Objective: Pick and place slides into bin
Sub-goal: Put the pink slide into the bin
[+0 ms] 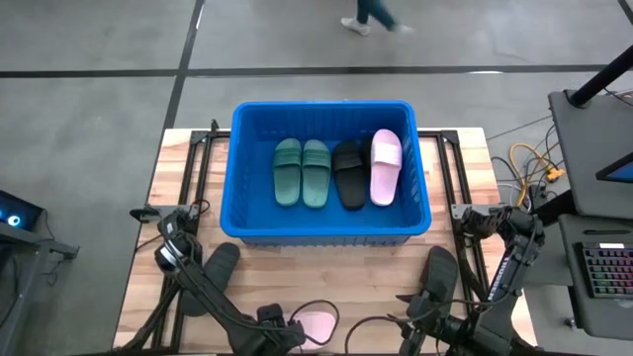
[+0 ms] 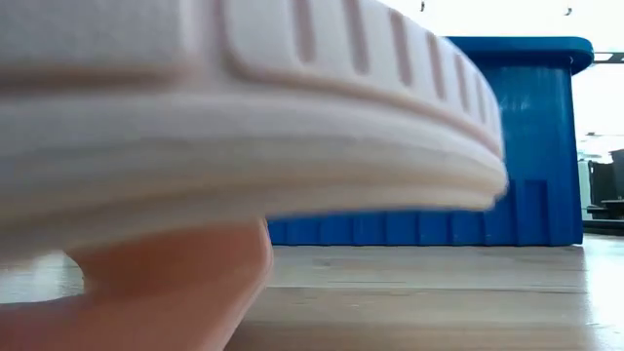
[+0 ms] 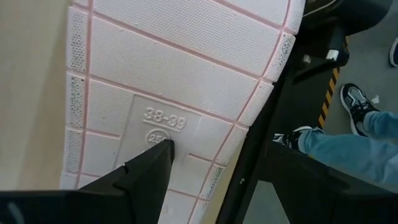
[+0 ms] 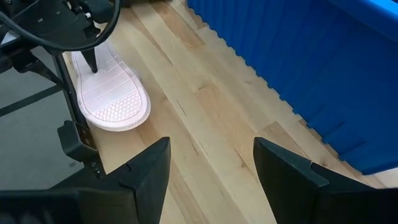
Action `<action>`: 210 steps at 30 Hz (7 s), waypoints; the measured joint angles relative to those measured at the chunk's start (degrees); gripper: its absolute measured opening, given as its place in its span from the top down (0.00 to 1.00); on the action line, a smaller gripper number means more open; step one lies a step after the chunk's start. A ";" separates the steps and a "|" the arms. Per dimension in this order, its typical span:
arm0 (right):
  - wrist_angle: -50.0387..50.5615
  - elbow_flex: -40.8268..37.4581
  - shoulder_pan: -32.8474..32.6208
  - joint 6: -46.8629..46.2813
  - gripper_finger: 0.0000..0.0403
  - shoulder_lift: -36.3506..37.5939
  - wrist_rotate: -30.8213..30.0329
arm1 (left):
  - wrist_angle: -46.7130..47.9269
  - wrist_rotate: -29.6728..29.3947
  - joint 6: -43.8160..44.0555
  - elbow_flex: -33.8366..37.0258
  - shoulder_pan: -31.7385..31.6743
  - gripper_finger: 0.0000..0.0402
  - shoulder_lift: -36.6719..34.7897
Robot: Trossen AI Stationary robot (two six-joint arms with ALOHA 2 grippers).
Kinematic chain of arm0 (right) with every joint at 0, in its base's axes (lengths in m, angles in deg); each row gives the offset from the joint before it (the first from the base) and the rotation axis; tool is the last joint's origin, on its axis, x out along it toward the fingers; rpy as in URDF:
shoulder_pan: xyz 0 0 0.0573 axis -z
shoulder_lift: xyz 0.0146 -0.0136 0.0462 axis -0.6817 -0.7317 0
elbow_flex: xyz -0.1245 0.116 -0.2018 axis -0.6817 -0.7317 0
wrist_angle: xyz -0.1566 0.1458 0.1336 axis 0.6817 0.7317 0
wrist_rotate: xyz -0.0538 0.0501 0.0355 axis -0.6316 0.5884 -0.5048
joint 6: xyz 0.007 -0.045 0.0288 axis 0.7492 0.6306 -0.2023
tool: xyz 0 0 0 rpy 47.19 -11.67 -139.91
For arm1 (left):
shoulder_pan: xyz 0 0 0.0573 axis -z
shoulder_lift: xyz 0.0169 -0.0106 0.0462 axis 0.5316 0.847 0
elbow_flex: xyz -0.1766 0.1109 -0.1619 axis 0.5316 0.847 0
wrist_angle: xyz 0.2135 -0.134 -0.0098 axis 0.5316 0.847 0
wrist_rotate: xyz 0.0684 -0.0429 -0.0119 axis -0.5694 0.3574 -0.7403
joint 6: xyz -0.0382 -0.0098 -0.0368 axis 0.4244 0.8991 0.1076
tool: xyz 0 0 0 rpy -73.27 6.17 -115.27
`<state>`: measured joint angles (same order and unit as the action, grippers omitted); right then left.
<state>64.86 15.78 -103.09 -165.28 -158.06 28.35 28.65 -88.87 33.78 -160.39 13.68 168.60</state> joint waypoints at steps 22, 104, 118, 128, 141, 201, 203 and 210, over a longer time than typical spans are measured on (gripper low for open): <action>-0.34 -0.02 0.52 -0.36 0.46 0.00 0.50 | -7.46 -7.05 -10.80 5.52 0.79 0.39 4.64; 11.26 16.20 -0.56 18.71 0.46 4.13 -9.01 | -44.27 -21.77 -17.75 10.75 -20.90 1.00 -44.66; 11.21 16.31 2.53 19.92 0.46 4.13 -10.05 | -102.38 -11.44 -7.04 40.97 -38.09 1.00 -45.41; 11.21 16.39 11.48 26.18 0.46 7.79 -14.03 | -104.65 -11.00 1.31 45.42 -46.66 1.00 -45.77; 11.21 16.41 24.75 30.58 0.46 13.83 -11.50 | -97.90 3.28 13.92 44.47 -61.60 1.00 -45.47; 10.34 16.31 34.27 37.86 0.46 13.92 -7.06 | -99.66 -5.88 20.48 40.19 -60.26 1.00 -20.98; 10.34 16.31 34.27 37.89 0.46 13.92 -6.98 | -99.26 -5.90 20.42 40.21 -60.31 1.00 -20.68; 10.34 16.31 34.27 37.88 0.46 13.92 -6.97 | -95.67 -6.41 18.48 40.28 -60.46 1.00 -20.59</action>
<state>75.20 32.08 -68.82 -127.40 -144.14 21.38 -67.01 -95.27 52.26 -120.11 -46.79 148.01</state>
